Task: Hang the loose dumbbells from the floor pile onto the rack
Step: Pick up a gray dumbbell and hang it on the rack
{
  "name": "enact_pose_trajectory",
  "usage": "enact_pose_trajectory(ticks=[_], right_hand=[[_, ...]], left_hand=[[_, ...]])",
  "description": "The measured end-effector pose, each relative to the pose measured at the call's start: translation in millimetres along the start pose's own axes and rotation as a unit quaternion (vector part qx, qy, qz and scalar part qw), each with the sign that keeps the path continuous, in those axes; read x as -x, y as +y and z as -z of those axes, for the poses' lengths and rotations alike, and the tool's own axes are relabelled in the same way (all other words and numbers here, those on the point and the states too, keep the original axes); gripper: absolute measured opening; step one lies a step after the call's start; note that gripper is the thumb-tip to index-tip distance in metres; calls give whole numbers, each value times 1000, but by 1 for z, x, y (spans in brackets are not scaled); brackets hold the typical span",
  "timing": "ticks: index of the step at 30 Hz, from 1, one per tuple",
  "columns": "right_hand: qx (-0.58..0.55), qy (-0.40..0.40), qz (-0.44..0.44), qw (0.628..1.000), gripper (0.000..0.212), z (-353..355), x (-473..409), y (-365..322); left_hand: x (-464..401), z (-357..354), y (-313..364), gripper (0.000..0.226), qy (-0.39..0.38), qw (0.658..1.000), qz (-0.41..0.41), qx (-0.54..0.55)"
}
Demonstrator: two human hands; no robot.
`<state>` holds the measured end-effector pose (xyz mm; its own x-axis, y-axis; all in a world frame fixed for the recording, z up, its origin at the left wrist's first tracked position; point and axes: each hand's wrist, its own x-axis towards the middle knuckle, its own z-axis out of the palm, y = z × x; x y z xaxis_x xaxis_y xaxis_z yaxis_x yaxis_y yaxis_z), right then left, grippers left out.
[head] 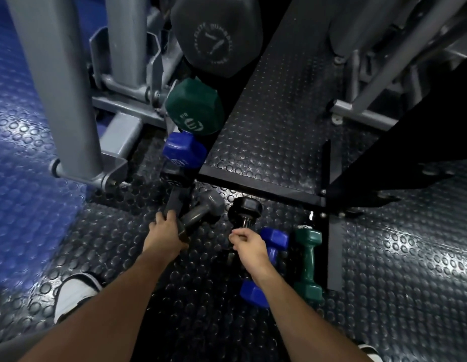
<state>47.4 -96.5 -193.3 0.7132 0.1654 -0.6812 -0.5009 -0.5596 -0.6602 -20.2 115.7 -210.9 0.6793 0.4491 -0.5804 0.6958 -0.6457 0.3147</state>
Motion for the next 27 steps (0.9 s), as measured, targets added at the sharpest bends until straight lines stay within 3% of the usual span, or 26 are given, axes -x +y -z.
enact_pose_trajectory(ticks=[5, 11, 15, 20, 27], right_hand=[[-20, -16, -18, 1000, 20, -23, -5, 2], [-75, -23, -29, 997, 9, -39, -10, -3], [-196, -38, -75, 977, 20, -38, -9, -10], [-289, -77, -136, 944, 31, -36, -1, -33], [-298, -29, -57, 953, 27, 25, 25, -50]], left_hand=[[-4, 3, -11, 80, 4, 1000, -21, 19], [5, -5, 16, 77, 6, 985, 24, 174], [25, -5, 30, 67, -11, 896, 100, 433], [66, -14, 37, 50, -67, 826, 84, 553], [103, 0, 77, 47, -109, 859, -41, 499]])
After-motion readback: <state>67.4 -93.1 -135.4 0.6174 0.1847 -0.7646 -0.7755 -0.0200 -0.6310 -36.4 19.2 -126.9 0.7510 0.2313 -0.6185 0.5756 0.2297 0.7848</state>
